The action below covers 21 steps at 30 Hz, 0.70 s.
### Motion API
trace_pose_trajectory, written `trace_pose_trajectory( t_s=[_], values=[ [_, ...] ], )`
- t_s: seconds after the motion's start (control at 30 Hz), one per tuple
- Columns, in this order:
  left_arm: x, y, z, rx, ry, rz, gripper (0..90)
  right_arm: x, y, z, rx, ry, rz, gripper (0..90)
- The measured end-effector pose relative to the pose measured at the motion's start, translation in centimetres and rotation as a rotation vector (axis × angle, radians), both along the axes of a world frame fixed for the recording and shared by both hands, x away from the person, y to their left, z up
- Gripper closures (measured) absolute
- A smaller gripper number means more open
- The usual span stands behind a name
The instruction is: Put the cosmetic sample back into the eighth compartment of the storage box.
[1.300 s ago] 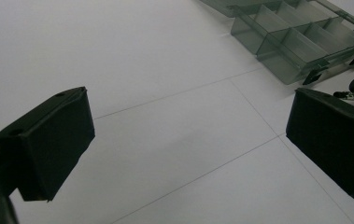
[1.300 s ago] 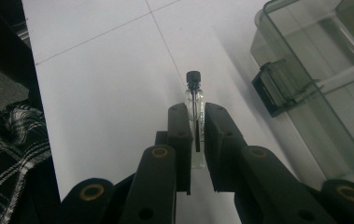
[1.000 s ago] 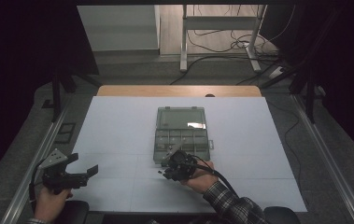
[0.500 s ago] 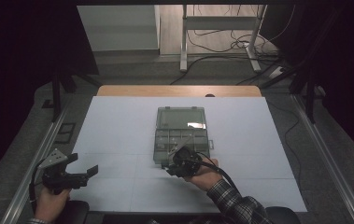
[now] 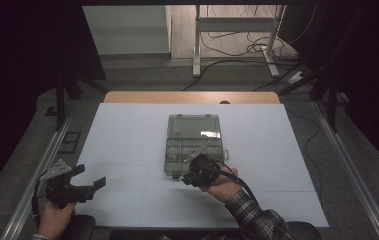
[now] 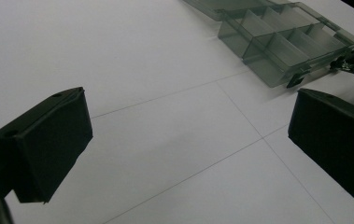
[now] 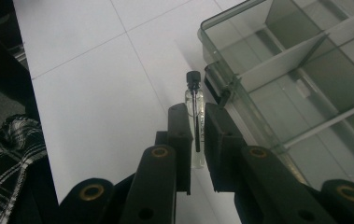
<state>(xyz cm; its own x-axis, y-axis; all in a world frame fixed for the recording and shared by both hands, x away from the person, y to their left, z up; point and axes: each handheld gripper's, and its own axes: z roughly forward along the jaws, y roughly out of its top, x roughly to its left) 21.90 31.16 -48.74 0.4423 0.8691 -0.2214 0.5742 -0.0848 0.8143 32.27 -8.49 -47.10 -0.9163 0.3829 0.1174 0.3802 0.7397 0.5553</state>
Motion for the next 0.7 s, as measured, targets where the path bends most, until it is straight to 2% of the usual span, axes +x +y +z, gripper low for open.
trace_pose_trajectory(
  t_s=[0.7],
  values=[
    [0.0, -0.2, 0.0, 0.021, 0.002, -0.004, 1.2, 0.7, -1.5, 1.2, 0.024, -0.018, -0.045, 80.9]
  ],
)
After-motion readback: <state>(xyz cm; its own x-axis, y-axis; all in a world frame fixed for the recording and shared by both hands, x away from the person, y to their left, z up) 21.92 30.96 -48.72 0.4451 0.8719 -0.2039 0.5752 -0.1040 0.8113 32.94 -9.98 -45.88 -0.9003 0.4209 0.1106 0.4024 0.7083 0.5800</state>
